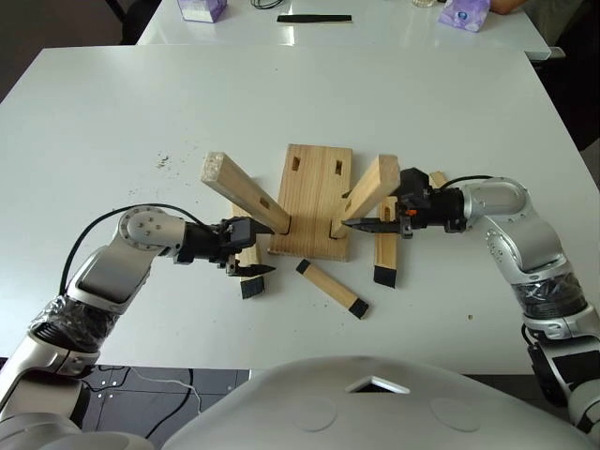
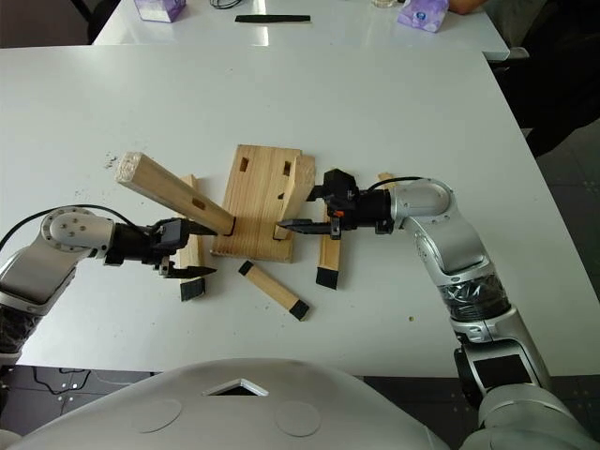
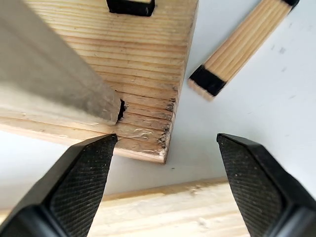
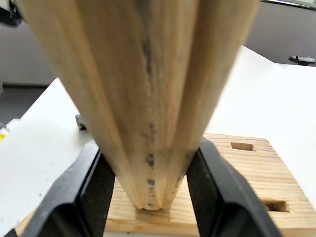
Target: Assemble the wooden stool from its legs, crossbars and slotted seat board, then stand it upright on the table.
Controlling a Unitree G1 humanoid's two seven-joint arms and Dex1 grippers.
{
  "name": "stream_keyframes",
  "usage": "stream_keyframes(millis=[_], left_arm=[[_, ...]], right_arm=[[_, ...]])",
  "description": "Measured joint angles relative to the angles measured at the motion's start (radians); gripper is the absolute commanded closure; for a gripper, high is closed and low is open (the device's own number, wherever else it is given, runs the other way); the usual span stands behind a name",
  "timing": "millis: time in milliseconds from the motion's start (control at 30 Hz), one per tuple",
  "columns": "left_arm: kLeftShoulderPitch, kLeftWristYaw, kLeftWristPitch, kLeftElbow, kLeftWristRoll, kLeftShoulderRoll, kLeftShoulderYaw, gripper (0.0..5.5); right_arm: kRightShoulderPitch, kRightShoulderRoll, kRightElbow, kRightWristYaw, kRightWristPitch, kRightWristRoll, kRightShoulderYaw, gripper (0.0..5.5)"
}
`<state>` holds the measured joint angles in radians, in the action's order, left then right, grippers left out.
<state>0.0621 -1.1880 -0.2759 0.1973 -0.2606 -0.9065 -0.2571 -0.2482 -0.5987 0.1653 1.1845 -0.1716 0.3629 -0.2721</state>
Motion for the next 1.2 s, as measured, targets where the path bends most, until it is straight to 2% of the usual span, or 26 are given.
stream_keyframes(millis=[167, 333, 433, 500, 600, 700, 833, 1033, 1200], left_arm=[[-0.015, -0.084, -0.063, -0.017, -0.114, -0.064, 0.137, 1.73], [0.122, -0.112, -0.033, -0.243, -0.097, -0.070, 0.191, 1.73], [0.370, -0.035, 0.028, -0.468, -0.036, 0.051, 0.177, 1.73], [0.519, 0.048, 0.087, -0.624, 0.015, 0.178, 0.159, 1.73], [0.629, 0.097, 0.188, -0.773, 0.050, 0.387, 0.108, 1.73], [0.629, 0.073, 0.286, -0.856, 0.085, 0.499, 0.055, 1.73], [0.570, 0.039, 0.404, -0.948, 0.166, 0.525, -0.009, 1.73], [0.548, 0.082, 0.649, -1.060, 0.198, 0.524, -0.048, 1.73], [0.535, 0.123, 0.729, -1.076, 0.198, 0.529, -0.053, 1.73]], right_arm=[[-0.005, -0.016, -0.030, 0.026, 0.064, -0.007, -0.005, 3.51], [-0.018, -0.018, -0.045, 0.042, 0.068, -0.005, -0.006, 3.51], [-0.041, -0.020, -0.064, 0.061, 0.076, -0.001, -0.016, 3.51], [-0.057, -0.021, -0.081, 0.076, 0.087, -0.001, -0.026, 3.51], [-0.092, -0.019, -0.107, 0.097, 0.092, -0.001, -0.045, 3.51], [-0.115, -0.009, -0.129, 0.108, 0.105, -0.001, -0.064, 3.51], [-0.144, -0.004, -0.152, 0.130, 0.110, -0.001, -0.079, 3.51], [-0.161, -0.002, -0.157, 0.138, 0.074, 0.000, -0.075, 3.51], [-0.190, -0.002, -0.104, 0.126, -0.094, 0.021, -0.060, 3.51]])
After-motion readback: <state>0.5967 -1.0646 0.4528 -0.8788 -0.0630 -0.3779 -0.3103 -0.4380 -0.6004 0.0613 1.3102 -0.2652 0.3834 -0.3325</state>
